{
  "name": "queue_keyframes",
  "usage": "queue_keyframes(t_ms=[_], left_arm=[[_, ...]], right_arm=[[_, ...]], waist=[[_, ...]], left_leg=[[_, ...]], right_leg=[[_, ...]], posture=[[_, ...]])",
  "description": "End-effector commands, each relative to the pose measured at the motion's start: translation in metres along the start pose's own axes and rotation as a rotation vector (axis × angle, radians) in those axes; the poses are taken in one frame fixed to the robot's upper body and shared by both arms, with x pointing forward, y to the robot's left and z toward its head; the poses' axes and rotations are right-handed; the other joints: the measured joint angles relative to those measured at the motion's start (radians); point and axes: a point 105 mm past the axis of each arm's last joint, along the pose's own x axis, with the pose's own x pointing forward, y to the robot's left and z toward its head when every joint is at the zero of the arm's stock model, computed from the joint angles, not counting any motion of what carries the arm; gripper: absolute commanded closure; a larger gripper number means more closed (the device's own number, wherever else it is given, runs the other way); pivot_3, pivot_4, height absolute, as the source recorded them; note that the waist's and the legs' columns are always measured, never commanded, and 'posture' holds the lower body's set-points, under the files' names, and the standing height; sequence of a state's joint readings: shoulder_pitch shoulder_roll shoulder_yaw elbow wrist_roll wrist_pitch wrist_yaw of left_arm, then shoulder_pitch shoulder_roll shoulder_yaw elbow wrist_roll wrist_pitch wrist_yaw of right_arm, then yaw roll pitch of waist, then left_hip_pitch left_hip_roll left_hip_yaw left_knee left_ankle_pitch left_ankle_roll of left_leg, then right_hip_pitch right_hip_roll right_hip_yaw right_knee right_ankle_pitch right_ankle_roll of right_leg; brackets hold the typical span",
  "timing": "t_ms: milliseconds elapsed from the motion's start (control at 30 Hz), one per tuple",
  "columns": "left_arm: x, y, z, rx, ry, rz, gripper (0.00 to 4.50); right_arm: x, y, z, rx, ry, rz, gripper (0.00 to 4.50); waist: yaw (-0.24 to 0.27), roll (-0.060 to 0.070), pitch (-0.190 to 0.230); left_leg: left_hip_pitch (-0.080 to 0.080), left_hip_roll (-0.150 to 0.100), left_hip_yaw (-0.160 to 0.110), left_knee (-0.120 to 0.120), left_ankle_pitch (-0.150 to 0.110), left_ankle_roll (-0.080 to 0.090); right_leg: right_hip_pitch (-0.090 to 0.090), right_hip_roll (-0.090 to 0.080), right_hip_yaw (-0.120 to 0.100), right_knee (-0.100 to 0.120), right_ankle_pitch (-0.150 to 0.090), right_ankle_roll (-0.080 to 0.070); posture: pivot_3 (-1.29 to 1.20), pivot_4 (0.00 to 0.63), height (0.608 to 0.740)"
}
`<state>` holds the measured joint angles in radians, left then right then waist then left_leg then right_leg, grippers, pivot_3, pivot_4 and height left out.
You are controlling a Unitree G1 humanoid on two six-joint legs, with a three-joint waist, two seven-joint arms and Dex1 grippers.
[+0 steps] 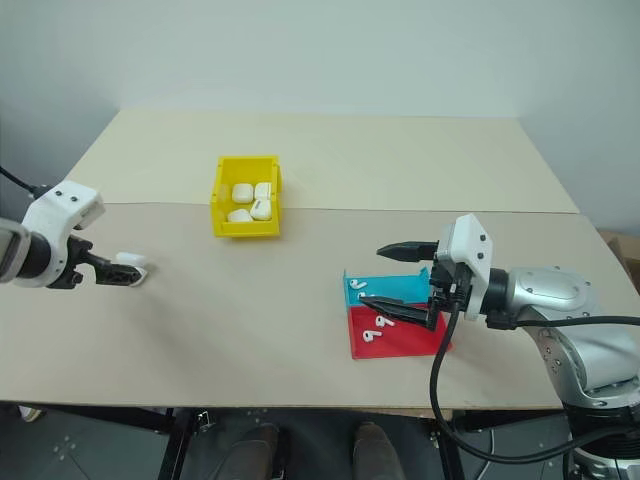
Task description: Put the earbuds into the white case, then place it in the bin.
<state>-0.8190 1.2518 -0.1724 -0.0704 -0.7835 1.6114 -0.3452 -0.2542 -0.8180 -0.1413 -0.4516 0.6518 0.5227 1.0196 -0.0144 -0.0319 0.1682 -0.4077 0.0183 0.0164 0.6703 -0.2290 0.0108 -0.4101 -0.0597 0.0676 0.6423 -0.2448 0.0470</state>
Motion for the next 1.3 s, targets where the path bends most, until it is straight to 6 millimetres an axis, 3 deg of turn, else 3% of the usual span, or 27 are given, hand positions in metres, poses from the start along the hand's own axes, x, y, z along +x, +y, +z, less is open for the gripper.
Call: queue_keyframes(t_ms=[33, 200, 300, 400, 567, 900, 1067, 1300], left_arm=[[0.002, 0.025, 0.004, -0.073, 0.040, 0.095, 0.00], [0.017, 0.044, 0.011, -0.097, 0.065, 0.148, 0.00], [0.038, 0.051, 0.013, -0.086, 0.070, 0.147, 0.00], [0.059, 0.052, 0.009, -0.064, 0.104, 0.126, 0.00], [0.076, 0.044, 0.010, -0.044, 0.123, 0.073, 0.00], [0.055, 0.046, 0.023, -0.028, 0.072, 0.037, 0.00], [0.053, 0.040, 0.016, -0.050, 0.097, 0.006, 0.00], [0.065, 0.026, -0.001, -0.073, 0.142, -0.046, 0.00]], right_arm=[[-0.002, 0.004, 0.009, -0.028, -0.015, 0.005, 0.01], [-0.003, 0.004, 0.009, -0.026, -0.009, 0.004, 0.01], [-0.002, 0.005, 0.009, -0.028, -0.005, 0.004, 0.01], [-0.003, 0.004, 0.011, -0.034, -0.002, -0.003, 0.01], [-0.006, 0.006, 0.015, -0.044, -0.001, -0.010, 0.01], [-0.010, 0.009, 0.022, -0.025, -0.029, -0.020, 0.01], [-0.010, 0.008, 0.021, -0.024, -0.031, -0.026, 0.01], [-0.009, 0.007, 0.024, -0.033, -0.040, -0.022, 0.01]], waist=[[-0.001, 0.000, 0.000], [0.000, 0.000, 0.000], [0.002, 0.000, 0.000], [0.003, 0.000, 0.000], [0.004, 0.000, 0.000], [-0.005, 0.000, 0.000], [0.000, 0.000, 0.000], [0.001, 0.000, 0.000]], left_leg=[[-0.001, 0.000, 0.000, 0.000, 0.000, 0.000], [-0.010, -0.001, 0.001, 0.000, 0.000, 0.000], [-0.012, -0.002, 0.001, 0.000, 0.000, 0.000], [-0.013, -0.002, 0.001, 0.001, 0.000, 0.000], [-0.013, -0.002, 0.001, 0.004, 0.000, 0.000], [-0.015, -0.001, -0.001, 0.005, 0.000, 0.000], [-0.015, -0.001, -0.001, 0.006, 0.000, 0.000], [-0.015, -0.001, -0.002, 0.007, 0.000, 0.000]], right_leg=[[-0.001, 0.000, 0.000, 0.000, 0.000, 0.000], [-0.012, 0.000, 0.001, 0.004, 0.000, 0.000], [-0.013, -0.001, 0.001, 0.003, 0.000, 0.000], [-0.013, -0.001, 0.000, 0.003, 0.000, 0.000], [-0.012, -0.001, -0.001, 0.004, 0.000, 0.000], [-0.013, 0.000, -0.001, 0.006, 0.000, 0.000], [-0.013, -0.001, -0.001, 0.005, 0.000, 0.000], [-0.013, -0.001, -0.002, 0.006, 0.000, 0.000]], posture=[[0.00, 0.150, 0.740], [0.00, 0.150, 0.740], [0.00, 0.150, 0.740], [0.00, 0.150, 0.740], [0.00, 0.150, 0.740], [0.00, 0.150, 0.740], [0.00, 0.150, 0.740], [0.00, 0.150, 0.740]])
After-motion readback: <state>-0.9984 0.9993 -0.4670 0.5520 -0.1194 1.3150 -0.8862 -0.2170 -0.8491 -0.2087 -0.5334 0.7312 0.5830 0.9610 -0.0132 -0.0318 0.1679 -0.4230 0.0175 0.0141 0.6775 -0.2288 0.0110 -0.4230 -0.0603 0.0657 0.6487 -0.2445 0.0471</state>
